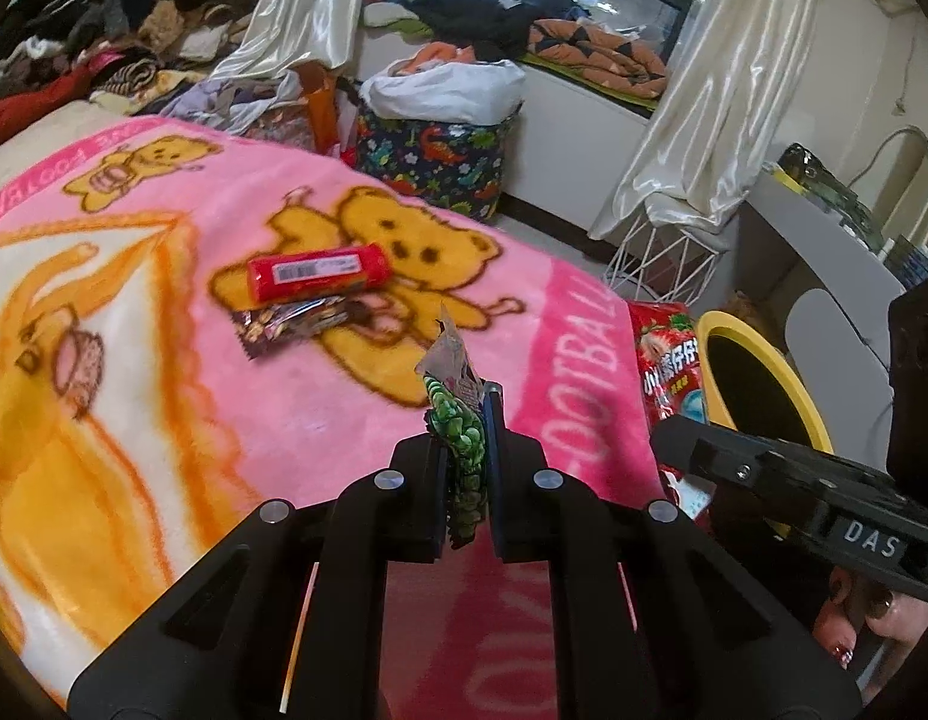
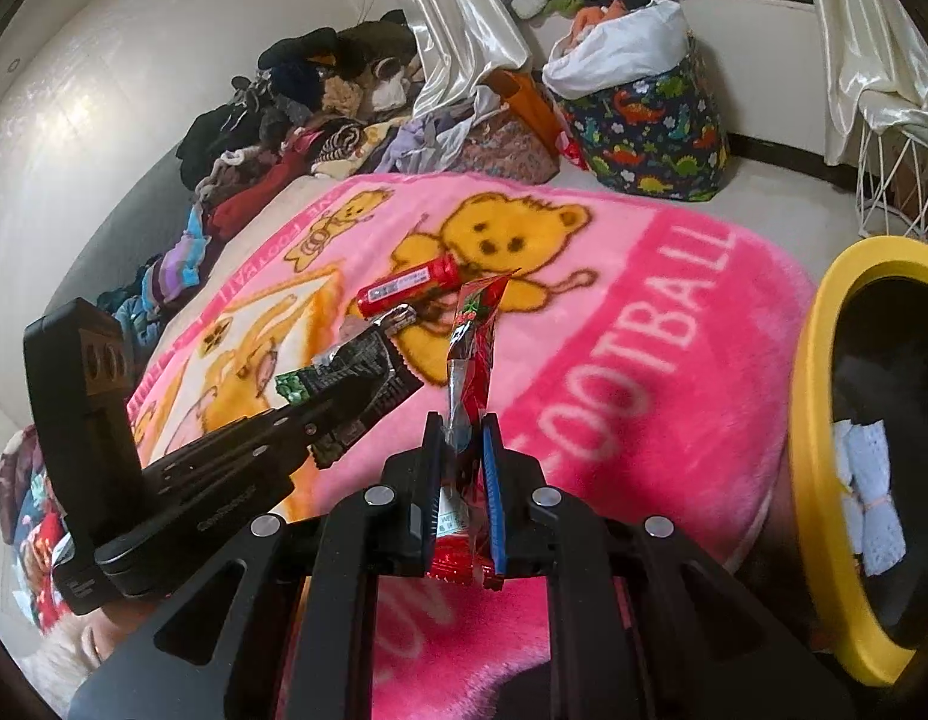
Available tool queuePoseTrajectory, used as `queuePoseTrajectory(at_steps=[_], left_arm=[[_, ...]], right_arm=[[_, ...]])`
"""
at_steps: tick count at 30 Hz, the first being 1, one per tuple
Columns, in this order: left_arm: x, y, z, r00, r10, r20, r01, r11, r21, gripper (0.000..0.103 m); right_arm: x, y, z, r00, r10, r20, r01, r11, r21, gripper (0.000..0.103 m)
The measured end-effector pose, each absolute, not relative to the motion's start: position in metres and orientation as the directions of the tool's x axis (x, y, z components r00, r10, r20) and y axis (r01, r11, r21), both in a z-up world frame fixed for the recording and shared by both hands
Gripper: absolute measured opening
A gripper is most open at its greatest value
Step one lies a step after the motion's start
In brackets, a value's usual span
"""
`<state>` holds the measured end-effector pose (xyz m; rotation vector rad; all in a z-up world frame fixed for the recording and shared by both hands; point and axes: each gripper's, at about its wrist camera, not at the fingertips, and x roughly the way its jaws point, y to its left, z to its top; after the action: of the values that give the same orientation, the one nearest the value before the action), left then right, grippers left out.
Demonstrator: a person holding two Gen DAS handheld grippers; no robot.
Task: Collect trash
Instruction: 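Carry the green pack and red candy stick in both grippers over the bin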
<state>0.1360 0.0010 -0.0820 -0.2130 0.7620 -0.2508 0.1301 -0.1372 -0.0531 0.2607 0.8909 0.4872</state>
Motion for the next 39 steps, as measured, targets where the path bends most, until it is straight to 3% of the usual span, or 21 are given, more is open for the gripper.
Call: queuePoseTrajectory(at_steps=[39], left_arm=[[0.121, -0.109, -0.046, 0.671, -0.420, -0.611, 0.387, 0.901, -0.195, 0.006]], right_arm=[[0.119, -0.283, -0.027, 0.685, 0.369, -0.628, -0.076, 0.894, 0.442, 0.013]])
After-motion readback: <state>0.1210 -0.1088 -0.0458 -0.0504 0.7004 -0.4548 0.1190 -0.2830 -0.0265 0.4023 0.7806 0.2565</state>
